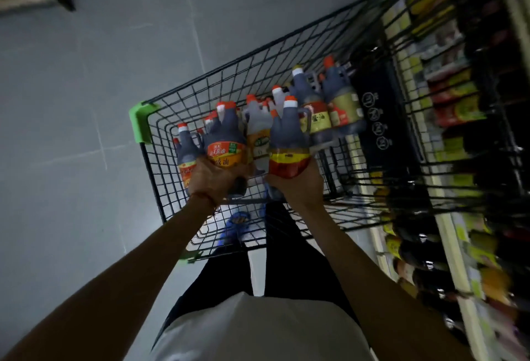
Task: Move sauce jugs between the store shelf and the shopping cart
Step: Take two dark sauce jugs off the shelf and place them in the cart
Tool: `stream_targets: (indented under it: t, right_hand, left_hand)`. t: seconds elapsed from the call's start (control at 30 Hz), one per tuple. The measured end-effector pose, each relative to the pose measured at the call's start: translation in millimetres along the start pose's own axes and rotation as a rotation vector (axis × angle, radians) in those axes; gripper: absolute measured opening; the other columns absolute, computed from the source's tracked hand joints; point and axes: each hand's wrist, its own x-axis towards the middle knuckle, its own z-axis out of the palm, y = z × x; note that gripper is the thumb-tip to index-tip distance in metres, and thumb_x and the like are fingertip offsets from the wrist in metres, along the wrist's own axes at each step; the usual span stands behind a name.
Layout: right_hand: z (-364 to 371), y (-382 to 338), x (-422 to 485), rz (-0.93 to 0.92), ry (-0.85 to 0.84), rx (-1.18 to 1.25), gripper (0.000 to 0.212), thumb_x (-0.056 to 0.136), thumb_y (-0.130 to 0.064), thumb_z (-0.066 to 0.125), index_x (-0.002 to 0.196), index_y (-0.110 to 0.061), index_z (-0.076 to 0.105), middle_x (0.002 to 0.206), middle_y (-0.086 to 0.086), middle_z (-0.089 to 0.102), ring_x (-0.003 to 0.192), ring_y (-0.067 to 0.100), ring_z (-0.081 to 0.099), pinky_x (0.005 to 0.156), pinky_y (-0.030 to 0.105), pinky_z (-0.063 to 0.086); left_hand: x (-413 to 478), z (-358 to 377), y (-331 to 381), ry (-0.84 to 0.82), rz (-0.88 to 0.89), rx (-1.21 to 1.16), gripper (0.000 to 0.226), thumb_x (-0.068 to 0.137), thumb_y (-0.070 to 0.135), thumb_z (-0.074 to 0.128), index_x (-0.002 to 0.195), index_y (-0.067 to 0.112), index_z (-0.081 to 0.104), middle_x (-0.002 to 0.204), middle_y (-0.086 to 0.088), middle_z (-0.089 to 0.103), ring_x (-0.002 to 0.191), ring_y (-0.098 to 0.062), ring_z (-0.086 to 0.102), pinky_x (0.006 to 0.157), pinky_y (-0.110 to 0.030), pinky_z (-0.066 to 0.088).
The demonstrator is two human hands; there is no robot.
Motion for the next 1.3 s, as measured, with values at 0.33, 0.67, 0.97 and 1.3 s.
stream_targets:
  t: [0.33, 0.67, 0.97, 1.3]
  right_hand:
    - [-59, 9, -126, -0.078, 0.333, 0.278, 0.082, 0.059, -0.024, 0.099, 0.128, -0.017, 0.055, 0.099, -0.006, 0.071, 0.085, 0.017, 0.071, 0.074, 0.036, 0.061]
    - [-155, 78, -241, -0.109, 0.685, 0.484, 0.072, 0.063, -0.021, 0.098, 0.121, -0.023, 0.055, 0.099, -0.012, 0.068, 0.08, -0.002, 0.067, 0.062, 0.013, 0.052]
    - [-240, 207, -347, -0.056, 0.978, 0.564, 0.08, 0.06, -0.029, 0.099, 0.127, -0.022, 0.055, 0.101, -0.014, 0.068, 0.083, -0.001, 0.068, 0.069, 0.02, 0.057]
    - [-318, 375, -482, 0.008, 1.142, 0.625, 0.086, 0.057, -0.032, 0.102, 0.126, -0.022, 0.052, 0.103, -0.016, 0.065, 0.091, 0.0, 0.065, 0.076, 0.024, 0.057]
  left_hand:
    - [-87, -12, 42, -0.129, 0.474, 0.11, 0.109, 0.041, 0.084, 0.069, 0.124, 0.014, 0.056, 0.11, -0.003, 0.069, 0.096, -0.026, 0.067, 0.086, -0.042, 0.057]
    - [-209, 60, 75, -0.415, 0.804, 0.145, 0.08, 0.051, 0.044, 0.094, 0.117, 0.027, 0.054, 0.097, 0.014, 0.067, 0.083, -0.006, 0.065, 0.07, -0.024, 0.051]
    - [-354, 177, 46, -0.586, 0.919, 0.285, 0.094, 0.04, 0.054, 0.088, 0.12, 0.022, 0.052, 0.098, 0.01, 0.066, 0.084, -0.008, 0.065, 0.072, -0.029, 0.052]
    - [-531, 286, -57, -0.763, 0.96, 0.293, 0.094, 0.037, 0.052, 0.091, 0.117, 0.027, 0.048, 0.104, 0.008, 0.067, 0.093, -0.015, 0.068, 0.081, -0.037, 0.057]
